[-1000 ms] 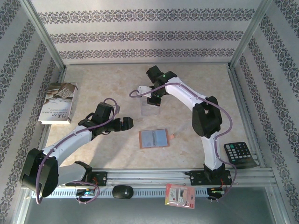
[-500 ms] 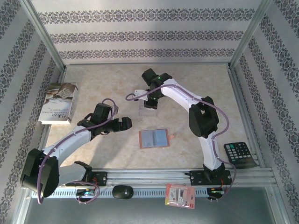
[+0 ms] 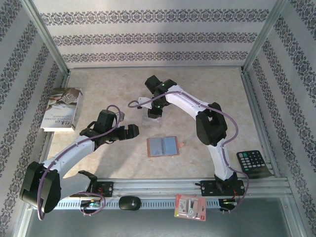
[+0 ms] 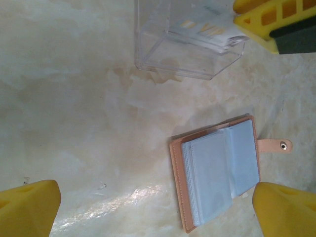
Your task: Take the credit cards out of the card holder
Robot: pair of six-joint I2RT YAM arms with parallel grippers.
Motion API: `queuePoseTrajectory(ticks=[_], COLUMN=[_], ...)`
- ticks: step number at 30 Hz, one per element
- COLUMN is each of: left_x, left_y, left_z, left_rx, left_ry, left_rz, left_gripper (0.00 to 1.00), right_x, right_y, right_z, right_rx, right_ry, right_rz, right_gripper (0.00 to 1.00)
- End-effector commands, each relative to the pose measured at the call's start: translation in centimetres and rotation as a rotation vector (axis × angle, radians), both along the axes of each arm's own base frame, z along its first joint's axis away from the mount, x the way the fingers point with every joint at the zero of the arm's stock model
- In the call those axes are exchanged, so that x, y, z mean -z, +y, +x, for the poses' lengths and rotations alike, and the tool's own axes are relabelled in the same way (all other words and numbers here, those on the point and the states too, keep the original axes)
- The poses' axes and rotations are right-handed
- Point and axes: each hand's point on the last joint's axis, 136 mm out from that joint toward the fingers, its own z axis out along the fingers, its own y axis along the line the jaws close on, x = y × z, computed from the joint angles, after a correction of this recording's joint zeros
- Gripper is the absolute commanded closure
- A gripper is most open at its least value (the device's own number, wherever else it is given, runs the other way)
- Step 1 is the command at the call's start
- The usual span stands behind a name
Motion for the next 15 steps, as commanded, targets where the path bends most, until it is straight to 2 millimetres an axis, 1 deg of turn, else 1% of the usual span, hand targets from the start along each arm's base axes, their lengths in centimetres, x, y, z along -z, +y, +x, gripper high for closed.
queuePoseTrajectory(ticks=[1, 3, 4, 7, 10, 13, 15], left_x=[-0.4, -0.6, -0.7, -1.2, -1.7, -2.2, -2.3], left_y=[0.0, 0.0, 0.0, 0.1, 0.4, 0.6, 0.3], left_z=[0.3, 0.4, 0.4, 0.5, 0.6, 0.7, 0.7], left_rx=[-0.003, -0.006, -0.009, -0.021, -0.052, -0.087, -0.092], left_ry=[-0.022, -0.031, -0.034, -0.056, -0.088, -0.125, -0.137], left_rz=[-0.028, -0.030, -0.032, -0.040, -0.058, -0.091, -0.127], left_gripper=[0.00, 0.00, 0.00, 0.00, 0.00, 0.00, 0.00], right_x=[-1.3, -2.8, -3.5, -6.3, -9.7, -13.2, -14.6], right_y=[0.4, 0.9, 1.0, 1.5, 2.0, 2.9, 3.1], right_z=[1.8, 2.4, 2.6, 3.2, 3.2, 2.9, 2.5], right_rx=[0.065, 0.084, 0.090, 0.123, 0.177, 0.306, 0.433], right_ry=[-0.031, -0.073, -0.094, -0.159, -0.194, -0.185, -0.144], right_rz=[0.067, 0.124, 0.146, 0.222, 0.328, 0.497, 0.613], right_gripper=[0.72, 0.65, 0.63, 0.62, 0.60, 0.59, 0.59])
